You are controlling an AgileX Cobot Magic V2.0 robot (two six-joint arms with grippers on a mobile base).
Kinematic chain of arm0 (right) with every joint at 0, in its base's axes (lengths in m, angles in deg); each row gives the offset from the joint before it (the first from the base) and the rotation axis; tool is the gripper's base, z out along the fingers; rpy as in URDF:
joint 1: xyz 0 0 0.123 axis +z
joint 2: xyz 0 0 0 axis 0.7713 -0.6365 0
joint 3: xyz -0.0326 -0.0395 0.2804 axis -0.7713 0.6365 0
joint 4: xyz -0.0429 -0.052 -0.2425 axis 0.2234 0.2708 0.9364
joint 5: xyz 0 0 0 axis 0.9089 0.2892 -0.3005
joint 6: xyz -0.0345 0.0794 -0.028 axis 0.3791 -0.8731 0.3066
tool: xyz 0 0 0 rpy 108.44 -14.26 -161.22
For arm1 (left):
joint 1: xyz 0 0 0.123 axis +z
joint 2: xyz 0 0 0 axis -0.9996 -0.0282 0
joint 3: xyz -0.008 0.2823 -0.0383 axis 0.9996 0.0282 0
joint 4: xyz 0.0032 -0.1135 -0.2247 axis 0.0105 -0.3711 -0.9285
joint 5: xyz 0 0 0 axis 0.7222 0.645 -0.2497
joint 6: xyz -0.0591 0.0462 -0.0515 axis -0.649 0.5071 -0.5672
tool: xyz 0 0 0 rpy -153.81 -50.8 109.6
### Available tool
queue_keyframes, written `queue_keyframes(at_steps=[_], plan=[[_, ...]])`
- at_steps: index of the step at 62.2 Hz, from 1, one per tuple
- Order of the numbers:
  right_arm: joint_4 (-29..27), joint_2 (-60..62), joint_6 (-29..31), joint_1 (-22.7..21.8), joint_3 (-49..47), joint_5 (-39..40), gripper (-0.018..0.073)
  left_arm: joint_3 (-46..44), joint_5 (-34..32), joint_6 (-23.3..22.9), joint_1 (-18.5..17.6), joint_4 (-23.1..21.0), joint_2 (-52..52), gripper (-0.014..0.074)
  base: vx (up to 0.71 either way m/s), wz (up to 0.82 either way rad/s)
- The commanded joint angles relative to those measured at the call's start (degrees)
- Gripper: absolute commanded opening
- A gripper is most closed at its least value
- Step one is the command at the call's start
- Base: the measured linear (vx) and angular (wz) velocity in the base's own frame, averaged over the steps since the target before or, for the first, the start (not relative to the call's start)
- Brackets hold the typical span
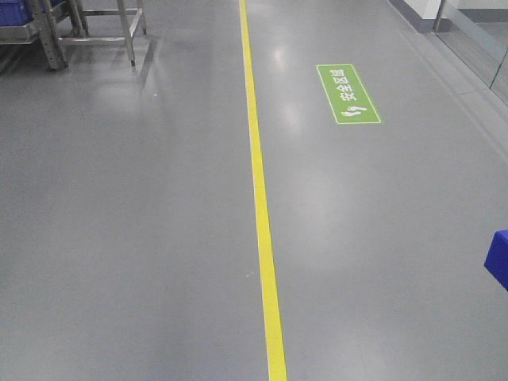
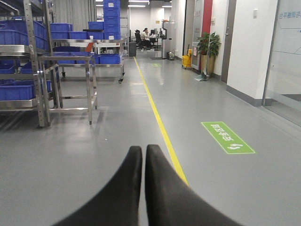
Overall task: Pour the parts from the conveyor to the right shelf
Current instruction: 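Drive along the yellow floor line carrying the blue block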
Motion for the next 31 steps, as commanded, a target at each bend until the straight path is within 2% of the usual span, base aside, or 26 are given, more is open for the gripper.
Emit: queue_keyframes(at_steps=[1,14,31], plan=[[-0.29,-0.51,0.36,-0.23,-1.48,4.44,-0.0006,1.71,-4.13,-0.49,-0.05,0.0,0.64,-0.0006,0.34,-0.07],[-0.29,-0.51,0.36,-0.23,-1.48,4.44,-0.0006,1.71,-4.13,-0.49,-0.05,0.0,0.64,-0.0006,0.41,0.01],[-0.29,-0.51,0.36,-0.23,-1.48,4.44,-0.0006,1.71,-4.13,-0.49,-0.05,0.0,0.64,-0.0006,0.53,0.08]])
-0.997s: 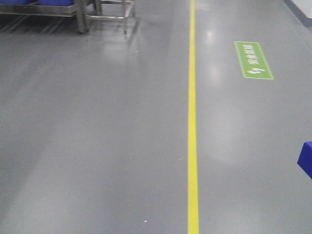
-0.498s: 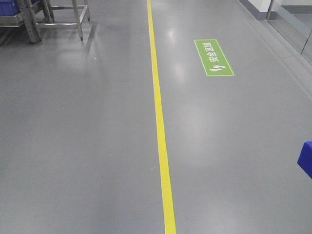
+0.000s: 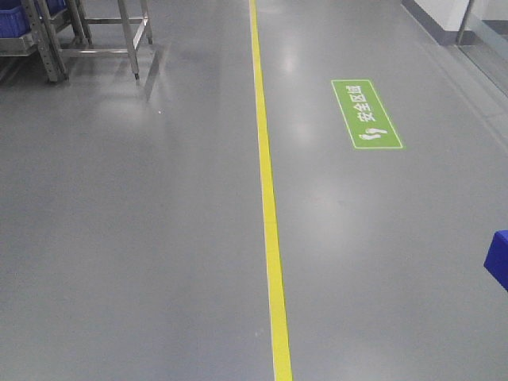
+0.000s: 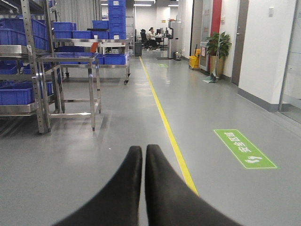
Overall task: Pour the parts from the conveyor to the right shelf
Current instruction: 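Drive along the yellow floor line carrying the blue block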
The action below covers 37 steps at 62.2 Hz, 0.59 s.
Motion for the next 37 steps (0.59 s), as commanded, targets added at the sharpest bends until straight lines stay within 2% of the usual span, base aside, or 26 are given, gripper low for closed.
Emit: queue_keyframes(at_steps=[1,20,37], plan=[[-0.29,-0.51,0.36,-0.23,-1.48,4.44,-0.0006,1.71,-4.13,-0.49,-0.05,0.0,0.64,-0.0006,0.57,0.09],[-0.29,-0.51,0.36,-0.23,-1.48,4.44,-0.0006,1.71,-4.13,-0.49,-0.05,0.0,0.64,-0.0006,0.6,0.06],[-0.29,-0.51,0.36,-0.23,-1.48,4.44,-0.0006,1.71,-4.13,-0.49,-0.05,0.0,0.64,-0.0006,0.65,-0.08]])
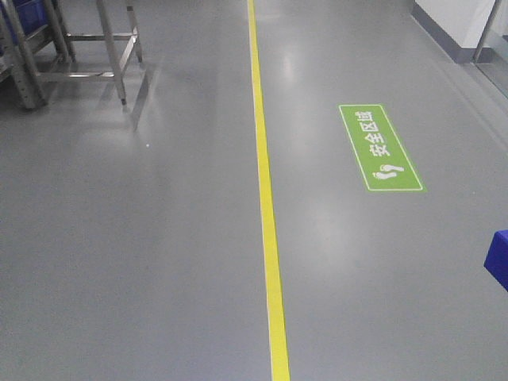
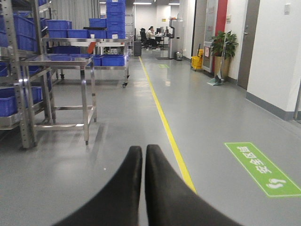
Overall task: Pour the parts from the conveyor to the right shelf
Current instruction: 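Drive along the yellow floor line carrying the blue block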
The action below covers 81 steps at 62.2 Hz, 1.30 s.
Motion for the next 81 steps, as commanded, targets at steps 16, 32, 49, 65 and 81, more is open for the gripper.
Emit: queue_keyframes(at_steps=[16,32,49,65,81], plan=[[-0.29,-0.51,0.36,-0.23,-1.48,4.47,-0.0005,1.71,-4.13,-0.49,-0.05,0.0,0.64,-0.0006,0.7,-0.13],[-0.29,-0.51,0.36,-0.23,-1.48,4.47,-0.0005,1.71,-4.13,-0.49,-0.05,0.0,0.64,-0.0006,0.72,-0.05],[-0.29,-0.51,0.36,-0.23,-1.48,4.47,-0.0005,1.71,-4.13,-0.49,-0.05,0.0,0.64,-0.0006,0.76,0.14],[-0.29,-0.51,0.36,-0.23,-1.48,4.47,-0.0005,1.71,-4.13,-0.49,-0.05,0.0,0.64,-0.0006,0.78,0.22],[-0.29,-0.51,0.36,-0.23,-1.48,4.47,-0.0005,1.71,-4.13,-0.49,-0.05,0.0,0.64,-0.0006,0.8,0.06]])
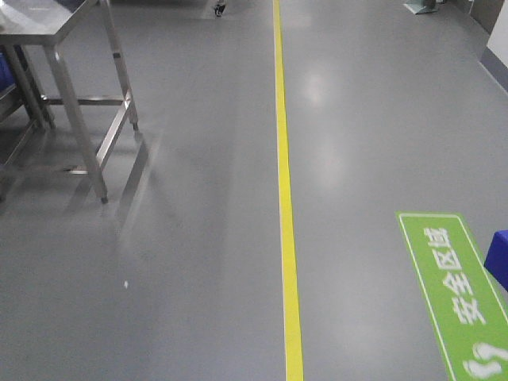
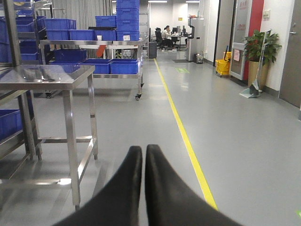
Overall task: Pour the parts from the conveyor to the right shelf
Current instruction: 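Drive along the yellow floor line carrying the blue block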
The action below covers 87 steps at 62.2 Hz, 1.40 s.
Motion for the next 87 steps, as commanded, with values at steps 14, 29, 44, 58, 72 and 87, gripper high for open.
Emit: queue_keyframes(at_steps=[14,29,44,58,72,87], plan=[[-0.29,-0.51,0.36,-0.23,-1.48,4.47,-0.0005,1.71,-4.13,-0.49,-0.05,0.0,0.64,-0.0006,0.83,-0.01],[-0.29,-0.51,0.36,-0.23,-1.48,4.42,-0.0006,1.71,-4.13,-0.49,-0.05,0.0,0.64,-0.0006,0.83,-0.04],[-0.29,-0.51,0.36,-0.23,-1.48,4.42,-0.0006,1.71,-4.13,-0.49,-0.05,0.0,0.64,-0.0006,0.86,-0.01],[-0.29,-0.51,0.36,-0.23,-1.48,4.48,-0.0005,1.71,-4.13,-0.49,-0.05,0.0,0.64,-0.0006,0.87,0.03],[-0.29,-0.51,0.36,-0.23,-1.48,4.43,-0.0005,1.71,-4.13,-0.49,-0.05,0.0,0.64,-0.0006,0.85,0.01],[-0.29,-0.51,0.36,-0.23,-1.48,4.43,-0.0005,1.71,-4.13,-0.49,-0.05,0.0,0.64,-0.0006,0.84,0.03]])
